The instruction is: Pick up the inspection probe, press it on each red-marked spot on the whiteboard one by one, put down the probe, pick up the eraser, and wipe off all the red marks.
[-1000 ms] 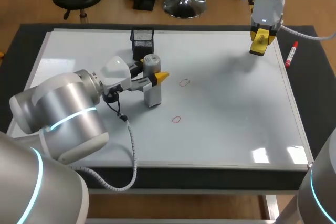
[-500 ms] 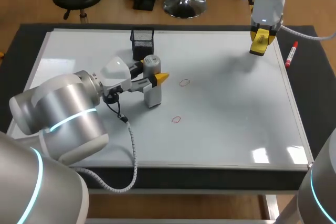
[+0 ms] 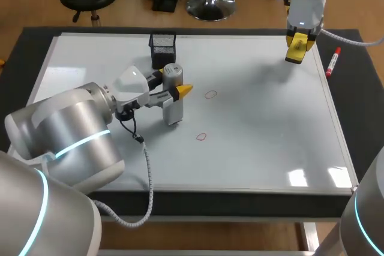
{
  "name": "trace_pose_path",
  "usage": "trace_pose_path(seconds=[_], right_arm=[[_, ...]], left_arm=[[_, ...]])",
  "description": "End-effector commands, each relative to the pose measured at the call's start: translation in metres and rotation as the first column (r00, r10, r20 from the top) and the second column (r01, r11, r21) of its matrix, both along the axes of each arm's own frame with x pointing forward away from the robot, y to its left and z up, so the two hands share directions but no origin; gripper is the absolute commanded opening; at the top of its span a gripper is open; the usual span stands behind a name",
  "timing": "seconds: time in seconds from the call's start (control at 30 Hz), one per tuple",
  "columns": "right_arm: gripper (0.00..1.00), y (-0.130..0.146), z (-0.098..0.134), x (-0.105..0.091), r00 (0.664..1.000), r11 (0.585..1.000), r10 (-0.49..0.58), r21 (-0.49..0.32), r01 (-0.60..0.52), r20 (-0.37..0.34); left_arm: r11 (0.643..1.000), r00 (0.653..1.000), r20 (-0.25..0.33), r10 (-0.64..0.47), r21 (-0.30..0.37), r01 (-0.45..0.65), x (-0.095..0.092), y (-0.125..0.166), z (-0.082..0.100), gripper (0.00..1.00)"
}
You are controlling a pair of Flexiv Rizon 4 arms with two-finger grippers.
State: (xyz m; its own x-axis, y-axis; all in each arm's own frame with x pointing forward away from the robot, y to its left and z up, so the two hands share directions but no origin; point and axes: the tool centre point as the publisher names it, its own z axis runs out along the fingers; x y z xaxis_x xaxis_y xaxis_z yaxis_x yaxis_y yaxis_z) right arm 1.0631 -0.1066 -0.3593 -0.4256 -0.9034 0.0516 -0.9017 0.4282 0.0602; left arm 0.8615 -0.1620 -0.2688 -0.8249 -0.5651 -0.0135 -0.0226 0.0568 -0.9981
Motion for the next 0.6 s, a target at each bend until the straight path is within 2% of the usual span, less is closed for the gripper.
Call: trace_pose_path(seconds=[0.03, 0.6], right_arm=[[0.0, -0.001, 0.001, 0.001, 1.0, 1.0, 0.002, -0.004, -0.002, -0.002], [0.0, -0.001, 0.001, 0.001, 1.0, 1.0, 0.002, -0.004, -0.002, -0.002]], left_arm=[[0.997, 0.997, 0.011, 0.075, 0.004, -0.075, -0.021, 0.002, 0.007, 0.0], [0.973, 0.974, 0.03, 0.226, 0.041, -0.227, -0.074, 0.033, 0.021, 0.0]])
